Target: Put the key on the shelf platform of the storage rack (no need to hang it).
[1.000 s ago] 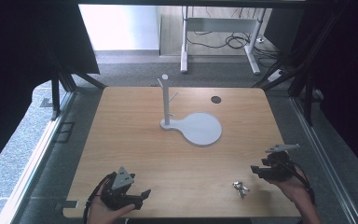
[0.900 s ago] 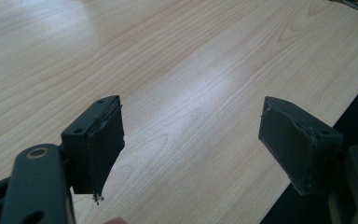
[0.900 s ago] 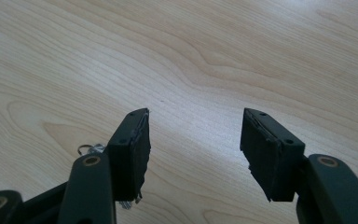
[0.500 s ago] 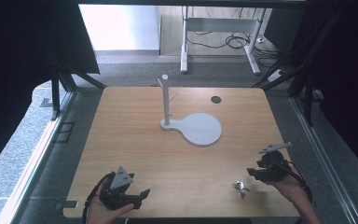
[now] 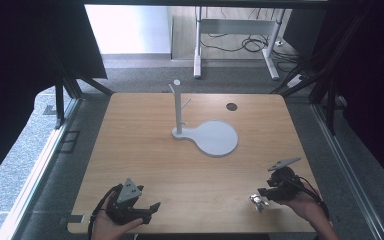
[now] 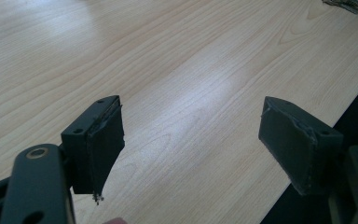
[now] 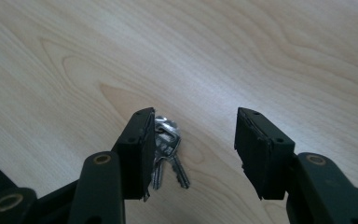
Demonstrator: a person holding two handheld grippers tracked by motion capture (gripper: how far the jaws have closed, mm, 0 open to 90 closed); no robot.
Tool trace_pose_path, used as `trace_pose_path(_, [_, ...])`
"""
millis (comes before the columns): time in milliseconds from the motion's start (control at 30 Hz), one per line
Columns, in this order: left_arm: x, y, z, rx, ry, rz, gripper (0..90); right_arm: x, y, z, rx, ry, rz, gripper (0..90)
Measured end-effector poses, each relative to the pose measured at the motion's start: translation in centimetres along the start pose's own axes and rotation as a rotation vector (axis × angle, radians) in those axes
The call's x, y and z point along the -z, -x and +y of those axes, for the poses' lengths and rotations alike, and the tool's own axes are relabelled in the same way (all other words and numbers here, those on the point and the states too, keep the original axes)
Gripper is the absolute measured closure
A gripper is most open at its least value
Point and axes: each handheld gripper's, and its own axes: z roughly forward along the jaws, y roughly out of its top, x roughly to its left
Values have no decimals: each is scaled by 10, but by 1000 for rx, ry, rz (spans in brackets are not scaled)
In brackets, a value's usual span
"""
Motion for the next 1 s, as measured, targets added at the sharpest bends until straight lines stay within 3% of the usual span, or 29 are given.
trace_pose_path(400, [0, 0, 0, -1, -2, -1, 225, -13, -13, -5, 26, -56, 28, 480])
trace_pose_path(1000, [-1, 1, 0, -6, -3, -3, 225, -32, -18, -11, 18, -125, 6, 443])
